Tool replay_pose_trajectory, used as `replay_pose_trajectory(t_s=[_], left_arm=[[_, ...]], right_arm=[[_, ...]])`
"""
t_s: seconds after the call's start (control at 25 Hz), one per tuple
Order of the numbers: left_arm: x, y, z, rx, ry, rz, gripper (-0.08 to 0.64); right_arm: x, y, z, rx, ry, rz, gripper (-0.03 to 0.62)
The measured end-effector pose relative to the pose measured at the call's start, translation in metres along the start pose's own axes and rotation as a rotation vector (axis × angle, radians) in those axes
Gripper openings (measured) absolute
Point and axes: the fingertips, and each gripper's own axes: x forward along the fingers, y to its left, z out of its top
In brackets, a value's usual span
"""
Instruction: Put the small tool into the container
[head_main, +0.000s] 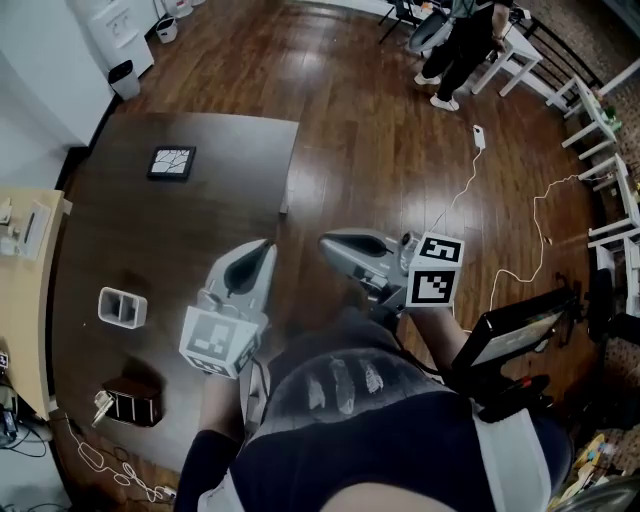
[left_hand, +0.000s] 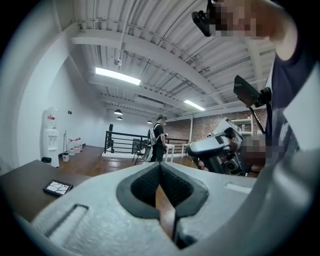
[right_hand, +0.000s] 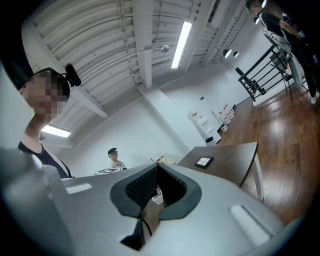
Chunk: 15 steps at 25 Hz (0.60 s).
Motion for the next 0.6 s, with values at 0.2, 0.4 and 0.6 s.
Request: replay_pose_trajectory(t_s=[0.2, 0.4, 0.6], left_arm=[[0.032, -0.003, 0.013, 0.006, 0.030, 0.049, 0.000], [0.085, -0.018, 0.019, 0.024, 0.065, 0.059, 0.000], [0.141, -0.038, 0.033, 0.060, 0.087, 0.055, 0.000]], right_arm=[[-0.016, -0.019, 0.024, -0.004, -0.007, 0.070, 0.002], [-0.058, -0.049, 0.049, 0.054, -0.040, 0.116, 0.002], [-0.096, -0.090, 0.070, 0.094, -0.071, 0.131, 0.002]])
